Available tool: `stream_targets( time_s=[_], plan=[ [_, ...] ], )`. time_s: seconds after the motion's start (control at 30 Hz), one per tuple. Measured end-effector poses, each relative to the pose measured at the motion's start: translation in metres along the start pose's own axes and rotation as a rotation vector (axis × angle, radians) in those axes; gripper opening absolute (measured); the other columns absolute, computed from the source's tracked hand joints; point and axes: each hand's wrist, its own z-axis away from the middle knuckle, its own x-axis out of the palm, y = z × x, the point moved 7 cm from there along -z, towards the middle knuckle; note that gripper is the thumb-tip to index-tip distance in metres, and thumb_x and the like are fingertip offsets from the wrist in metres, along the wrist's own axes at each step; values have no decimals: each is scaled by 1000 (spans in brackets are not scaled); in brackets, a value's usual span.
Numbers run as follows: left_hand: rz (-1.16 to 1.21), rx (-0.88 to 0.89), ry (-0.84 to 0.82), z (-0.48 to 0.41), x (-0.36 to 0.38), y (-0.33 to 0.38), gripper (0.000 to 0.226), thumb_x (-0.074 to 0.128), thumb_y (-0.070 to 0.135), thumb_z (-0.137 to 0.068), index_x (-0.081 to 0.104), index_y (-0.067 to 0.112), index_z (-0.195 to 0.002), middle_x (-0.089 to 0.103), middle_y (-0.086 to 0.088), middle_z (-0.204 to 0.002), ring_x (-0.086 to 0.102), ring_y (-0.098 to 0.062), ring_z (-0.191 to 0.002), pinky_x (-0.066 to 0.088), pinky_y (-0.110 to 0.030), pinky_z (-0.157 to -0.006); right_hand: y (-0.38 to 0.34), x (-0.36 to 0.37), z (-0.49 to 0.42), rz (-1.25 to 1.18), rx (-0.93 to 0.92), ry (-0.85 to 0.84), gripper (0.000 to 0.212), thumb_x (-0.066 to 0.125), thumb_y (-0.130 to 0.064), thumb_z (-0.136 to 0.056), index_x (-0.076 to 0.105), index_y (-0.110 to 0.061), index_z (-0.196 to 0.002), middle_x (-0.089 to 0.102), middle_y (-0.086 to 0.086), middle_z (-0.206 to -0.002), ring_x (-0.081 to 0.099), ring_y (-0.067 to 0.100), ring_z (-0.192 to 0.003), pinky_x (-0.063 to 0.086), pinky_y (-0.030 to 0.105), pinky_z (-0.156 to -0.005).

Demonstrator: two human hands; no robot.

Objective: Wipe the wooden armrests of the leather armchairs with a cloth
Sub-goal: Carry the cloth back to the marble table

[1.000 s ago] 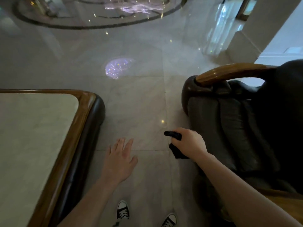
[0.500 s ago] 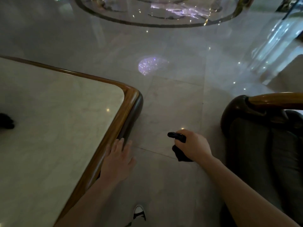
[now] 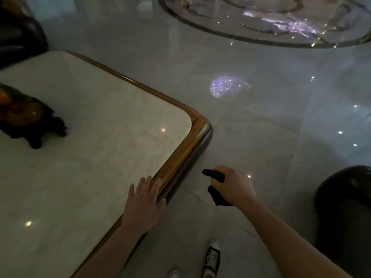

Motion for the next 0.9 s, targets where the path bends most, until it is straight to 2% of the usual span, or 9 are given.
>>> stream_targets(
  time_s=[0.07,0.1,0.2,0.33,0.47,0.53,0.7,0.8,0.9],
  plan=[
    [6,-53,-4,-12,2,-5,68,13,59,-95,8,28,-155,8,-4,-164,3,-25,-150,6,-48,-120,-5,5,-28,-5,-44,-56,20,56,-36,-89,56,-55,-86,68,-8,-71,64,11,-61,57,34,-57],
    [14,-80,-3,-18,3,-7,68,13,59,-95,7,28,-155,7,-4,-164,2,-24,-150,4,-47,-121,-7,7,-42,4,-66,-79,20,56,-36,-89,55,-55,-85,68,-7,-69,64,11,-60,58,35,-58],
    [26,-166,-10,-33,5,-11,67,14,59,-96,4,29,-155,4,-2,-164,-2,-23,-150,0,-46,-120,-12,17,-83,34,-114,-122,7,57,-37,-90,63,-35,-94,67,-6,-76,64,13,-66,59,40,-64],
    [86,-254,-12,-50,11,-23,65,20,56,-97,9,28,-155,7,-3,-164,1,-24,-150,5,-47,-121,-27,45,-124,50,-190,-232,7,57,-36,-93,62,-35,-98,66,-7,-78,64,13,-66,59,39,-61],
    [135,-327,-33,-71,29,-55,65,25,55,-97,10,29,-155,8,-2,-164,1,-23,-150,5,-47,-121,-56,88,-155,31,-255,-305,26,59,-37,-94,62,-34,-120,68,-6,-91,65,13,-76,57,36,-68],
    [157,-359,-24,-85,47,-78,65,24,56,-97,12,29,-154,11,-2,-164,3,-23,-150,7,-47,-120,-71,120,-172,-3,-284,-342,21,59,-37,-95,64,-33,-115,66,-8,-89,63,11,-75,57,38,-71],
    [176,-398,-18,-118,110,-143,72,15,60,-90,19,27,-154,18,-5,-162,10,-25,-150,9,-48,-120,-98,215,-222,-19,-325,-331,15,56,-36,-97,63,-30,-108,63,-5,-91,61,12,-76,56,35,-69],
    [165,-415,-38,-139,158,-183,74,6,63,-88,11,30,-155,10,-2,-164,0,-22,-150,1,-45,-121,-108,270,-260,31,-361,-279,25,52,-38,-98,60,-28,-119,61,-2,-102,59,18,-91,52,34,-75],
    [130,-419,-67,-157,204,-214,71,11,63,-92,9,30,-155,7,-4,-164,-2,-24,-150,3,-49,-121,-115,316,-293,110,-409,-205,37,50,-40,-99,54,-28,-134,59,-2,-118,55,20,-107,50,31,-84]
  ],
)
